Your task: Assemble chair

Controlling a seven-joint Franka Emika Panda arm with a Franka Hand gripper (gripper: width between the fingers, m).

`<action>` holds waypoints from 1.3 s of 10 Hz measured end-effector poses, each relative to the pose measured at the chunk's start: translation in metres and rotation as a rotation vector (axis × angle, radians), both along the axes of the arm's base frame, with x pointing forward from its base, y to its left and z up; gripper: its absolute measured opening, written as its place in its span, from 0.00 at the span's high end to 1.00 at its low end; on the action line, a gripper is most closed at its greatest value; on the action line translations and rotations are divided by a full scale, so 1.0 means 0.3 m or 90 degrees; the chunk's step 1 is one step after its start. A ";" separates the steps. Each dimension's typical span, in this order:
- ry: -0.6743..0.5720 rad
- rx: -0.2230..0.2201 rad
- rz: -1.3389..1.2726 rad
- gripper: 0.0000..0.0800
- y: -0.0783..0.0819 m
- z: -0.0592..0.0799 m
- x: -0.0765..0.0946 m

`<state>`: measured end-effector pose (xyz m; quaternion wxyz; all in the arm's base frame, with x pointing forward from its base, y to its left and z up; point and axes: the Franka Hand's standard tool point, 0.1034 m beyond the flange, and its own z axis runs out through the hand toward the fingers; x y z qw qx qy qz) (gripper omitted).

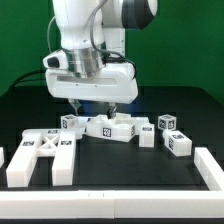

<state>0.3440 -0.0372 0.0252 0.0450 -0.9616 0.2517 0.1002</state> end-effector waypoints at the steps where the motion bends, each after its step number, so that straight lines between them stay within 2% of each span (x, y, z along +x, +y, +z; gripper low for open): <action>1: 0.001 -0.008 0.007 0.19 0.025 -0.023 -0.022; 2: 0.003 -0.008 0.017 0.19 0.043 -0.036 -0.025; 4: 0.003 -0.008 0.014 0.19 0.040 -0.042 -0.016; 6: 0.003 -0.008 0.014 0.50 0.041 -0.042 -0.017; 7: 0.003 -0.008 0.014 0.50 0.041 -0.042 -0.017; 8: 0.003 -0.008 0.014 0.73 0.041 -0.043 -0.017; 9: 0.003 -0.008 0.016 0.89 0.039 -0.042 -0.017; 10: 0.002 0.001 0.035 0.89 0.019 -0.034 -0.006; 11: 0.003 0.010 0.040 0.97 -0.008 -0.018 0.013; 13: 0.005 0.032 0.048 0.97 -0.038 0.029 0.050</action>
Offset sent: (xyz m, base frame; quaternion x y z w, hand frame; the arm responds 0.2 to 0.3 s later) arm 0.0098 -0.0003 -0.0017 -0.0152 0.0294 0.0077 0.9994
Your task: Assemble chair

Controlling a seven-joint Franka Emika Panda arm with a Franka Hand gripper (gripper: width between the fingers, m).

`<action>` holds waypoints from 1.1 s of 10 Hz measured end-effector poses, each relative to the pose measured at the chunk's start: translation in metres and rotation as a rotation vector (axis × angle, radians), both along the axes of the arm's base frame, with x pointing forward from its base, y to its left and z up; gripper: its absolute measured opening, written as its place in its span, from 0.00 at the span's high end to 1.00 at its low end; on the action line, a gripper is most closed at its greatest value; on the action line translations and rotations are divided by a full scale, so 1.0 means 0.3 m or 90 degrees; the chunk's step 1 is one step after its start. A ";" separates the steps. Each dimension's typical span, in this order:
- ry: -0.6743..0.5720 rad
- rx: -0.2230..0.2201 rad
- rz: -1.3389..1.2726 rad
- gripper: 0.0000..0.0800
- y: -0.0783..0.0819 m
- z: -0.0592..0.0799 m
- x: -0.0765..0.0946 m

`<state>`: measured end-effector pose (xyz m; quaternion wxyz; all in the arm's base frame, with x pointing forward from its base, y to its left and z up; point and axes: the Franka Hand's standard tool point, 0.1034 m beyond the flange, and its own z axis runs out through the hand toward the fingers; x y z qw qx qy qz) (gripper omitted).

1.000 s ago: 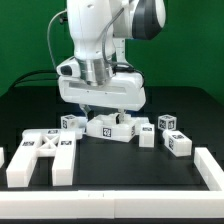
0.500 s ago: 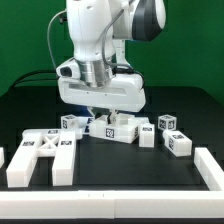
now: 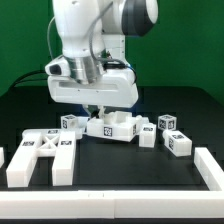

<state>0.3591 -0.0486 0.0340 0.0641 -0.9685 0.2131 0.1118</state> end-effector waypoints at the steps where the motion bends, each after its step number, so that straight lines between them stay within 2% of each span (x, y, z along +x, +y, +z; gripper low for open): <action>1: -0.001 0.010 -0.002 0.97 -0.015 0.033 0.018; 3: -0.004 0.021 0.002 0.97 -0.014 0.080 0.073; 6: -0.005 0.035 0.021 0.97 0.004 0.100 0.256; 7: 0.000 0.044 0.029 0.97 0.031 0.110 0.332; 8: -0.008 0.044 0.043 0.97 0.066 0.120 0.369; 11: -0.006 0.047 0.047 0.97 0.067 0.113 0.358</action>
Offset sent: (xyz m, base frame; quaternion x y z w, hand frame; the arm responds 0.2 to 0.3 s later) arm 0.0492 -0.0010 0.0225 -0.0113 -0.0189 -0.0270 0.9994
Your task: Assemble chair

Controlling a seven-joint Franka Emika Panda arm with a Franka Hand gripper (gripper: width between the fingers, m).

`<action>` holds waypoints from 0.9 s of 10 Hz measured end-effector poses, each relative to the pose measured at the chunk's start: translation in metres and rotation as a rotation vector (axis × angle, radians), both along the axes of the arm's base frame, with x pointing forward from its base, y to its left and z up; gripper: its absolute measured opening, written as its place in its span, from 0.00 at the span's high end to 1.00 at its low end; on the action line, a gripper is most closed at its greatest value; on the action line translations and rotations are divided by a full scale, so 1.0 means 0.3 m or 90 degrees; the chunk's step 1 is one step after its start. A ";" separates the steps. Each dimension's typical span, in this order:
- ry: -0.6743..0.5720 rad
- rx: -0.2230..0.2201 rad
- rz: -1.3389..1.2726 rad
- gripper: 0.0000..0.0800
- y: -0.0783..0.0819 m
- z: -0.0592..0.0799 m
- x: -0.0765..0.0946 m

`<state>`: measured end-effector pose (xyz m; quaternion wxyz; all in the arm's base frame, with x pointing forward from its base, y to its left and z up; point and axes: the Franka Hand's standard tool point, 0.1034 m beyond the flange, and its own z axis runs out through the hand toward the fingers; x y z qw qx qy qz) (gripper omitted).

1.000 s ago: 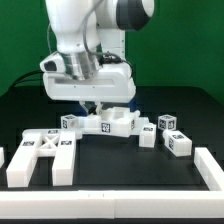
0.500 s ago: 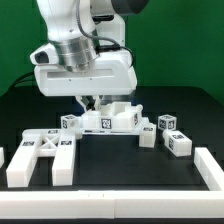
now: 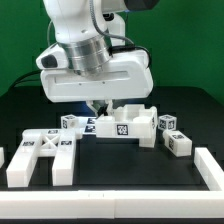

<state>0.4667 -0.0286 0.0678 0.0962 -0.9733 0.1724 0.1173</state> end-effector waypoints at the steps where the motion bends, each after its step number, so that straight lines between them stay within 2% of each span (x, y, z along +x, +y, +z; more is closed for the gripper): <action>1: 0.002 -0.002 0.006 0.97 -0.003 -0.002 0.005; 2: 0.006 -0.007 0.041 0.97 -0.015 0.009 0.072; 3: 0.006 -0.002 0.076 0.97 -0.013 0.032 0.174; 4: 0.014 0.009 0.115 0.97 -0.005 0.038 0.247; 5: 0.020 0.005 0.142 0.96 0.012 0.037 0.299; 9: 0.019 0.003 0.136 0.96 0.005 0.027 0.285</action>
Offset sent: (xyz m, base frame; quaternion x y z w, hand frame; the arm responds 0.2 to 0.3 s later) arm 0.1000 0.0071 0.0132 0.0059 -0.0854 -0.1677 0.9821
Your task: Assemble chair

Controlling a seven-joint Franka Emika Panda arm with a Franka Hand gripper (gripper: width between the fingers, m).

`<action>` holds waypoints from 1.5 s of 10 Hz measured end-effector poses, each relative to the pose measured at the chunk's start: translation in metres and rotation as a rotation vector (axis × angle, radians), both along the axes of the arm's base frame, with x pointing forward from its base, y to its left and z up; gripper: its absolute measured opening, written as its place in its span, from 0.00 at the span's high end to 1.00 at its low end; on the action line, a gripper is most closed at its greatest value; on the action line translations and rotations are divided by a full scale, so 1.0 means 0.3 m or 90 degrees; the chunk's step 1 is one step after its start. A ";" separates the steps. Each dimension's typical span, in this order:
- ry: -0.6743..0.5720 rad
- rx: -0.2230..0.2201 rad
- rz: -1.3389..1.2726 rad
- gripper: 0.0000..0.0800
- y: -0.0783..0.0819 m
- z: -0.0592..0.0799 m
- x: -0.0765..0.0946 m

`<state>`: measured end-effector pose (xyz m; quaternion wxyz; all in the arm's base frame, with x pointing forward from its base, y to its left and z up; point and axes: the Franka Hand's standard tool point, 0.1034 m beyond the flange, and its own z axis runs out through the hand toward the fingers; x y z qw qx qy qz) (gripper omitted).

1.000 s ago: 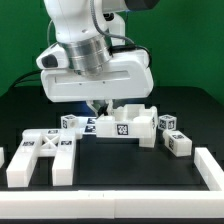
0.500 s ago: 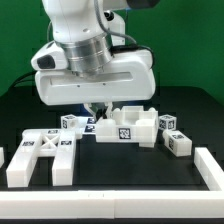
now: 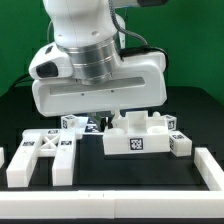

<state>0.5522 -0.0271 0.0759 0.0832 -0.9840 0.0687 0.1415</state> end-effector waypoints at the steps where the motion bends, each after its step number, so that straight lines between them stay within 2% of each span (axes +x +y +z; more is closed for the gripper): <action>1: 0.001 0.000 0.001 0.96 0.000 -0.003 -0.001; 3: -0.023 -0.022 0.068 0.96 0.033 -0.036 0.079; 4: -0.032 -0.021 0.084 0.96 0.040 -0.070 0.123; 5: -0.041 -0.026 0.091 0.96 0.051 -0.090 0.136; 9: -0.047 -0.029 0.089 0.96 0.053 -0.101 0.136; 10: -0.050 -0.037 0.081 0.96 0.076 -0.128 0.135; 13: -0.058 -0.050 0.089 0.96 0.170 -0.195 0.193; 15: -0.060 -0.067 0.075 0.96 0.203 -0.195 0.202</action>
Offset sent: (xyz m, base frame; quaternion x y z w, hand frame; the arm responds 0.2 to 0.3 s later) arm 0.0756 0.0109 -0.0341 -0.0359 0.0458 -0.1123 0.9920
